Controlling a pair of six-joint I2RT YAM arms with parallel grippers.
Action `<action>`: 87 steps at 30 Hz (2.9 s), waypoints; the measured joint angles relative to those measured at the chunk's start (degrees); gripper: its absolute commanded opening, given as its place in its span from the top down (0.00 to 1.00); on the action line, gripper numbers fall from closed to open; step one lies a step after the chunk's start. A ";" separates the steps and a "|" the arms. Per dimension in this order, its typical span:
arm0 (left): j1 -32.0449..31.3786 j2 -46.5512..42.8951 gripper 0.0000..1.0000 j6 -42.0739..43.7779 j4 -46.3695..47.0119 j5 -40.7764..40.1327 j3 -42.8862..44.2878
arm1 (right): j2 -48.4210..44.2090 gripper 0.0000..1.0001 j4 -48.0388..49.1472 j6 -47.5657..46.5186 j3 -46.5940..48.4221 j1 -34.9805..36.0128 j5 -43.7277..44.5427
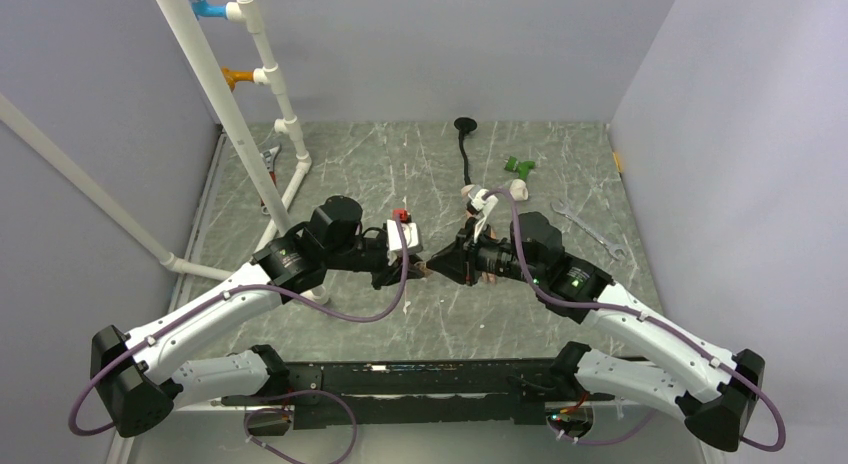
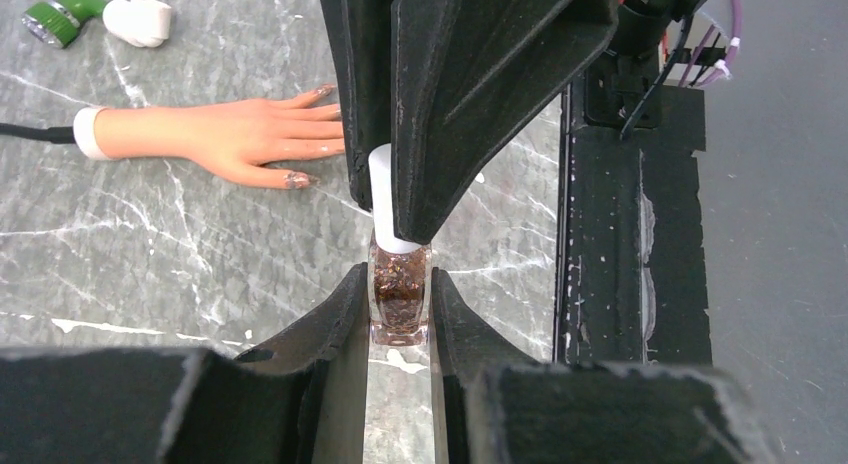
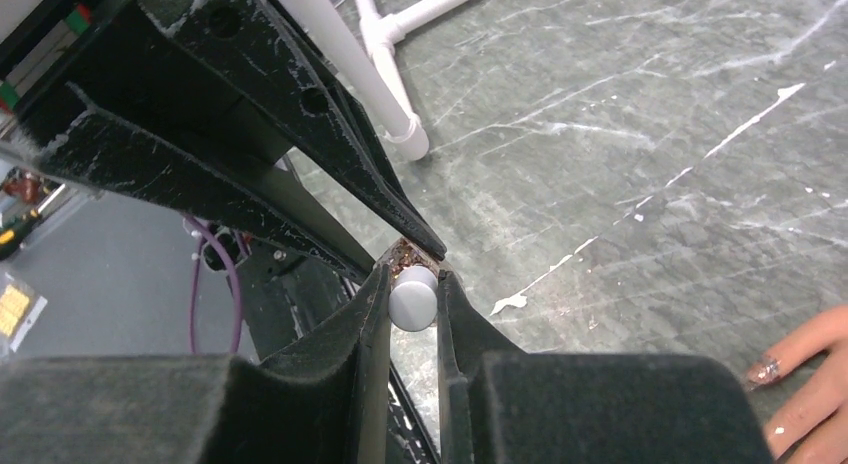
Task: Paint the nails
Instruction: Close the nail polish bottle, then screw the nail polish bottle.
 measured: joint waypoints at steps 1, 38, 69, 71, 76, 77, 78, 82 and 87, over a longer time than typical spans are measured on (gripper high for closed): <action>0.00 0.00 1.00 -0.09 0.07 -0.70 0.00 | 0.11 1.00 0.00 0.66 0.07 0.13 0.87; 0.11 -0.11 1.00 -0.90 1.90 -7.45 0.00 | 3.78 0.24 -9.53 9.86 9.40 1.09 12.22; 7.65 -4.11 1.00 -17.81 20.20 22.93 -2.05 | -13.88 0.36 15.19 -8.50 -6.12 1.07 -7.58; 7.89 -4.11 1.00 -18.21 20.61 23.37 -2.25 | -13.20 0.37 16.90 -8.98 -6.12 1.07 -8.31; 7.93 -4.11 1.00 -18.69 21.11 24.02 -2.29 | -11.19 0.45 20.72 -9.51 -6.12 1.07 -9.60; 7.93 -4.11 1.00 -18.69 21.09 24.09 -2.29 | -10.82 0.46 21.24 -9.53 -6.12 1.07 -9.84; 7.93 -4.11 1.00 -18.69 21.14 24.15 -2.29 | -10.43 0.46 21.75 -9.57 -6.12 1.07 -10.03; 7.93 -4.11 1.00 -18.69 21.16 24.24 -2.29 | -9.18 0.47 22.71 -9.66 -6.10 1.07 -10.51; 7.93 -4.11 1.00 -18.69 21.16 24.24 -2.29 | -8.41 0.51 24.00 -9.27 -6.08 1.07 -10.47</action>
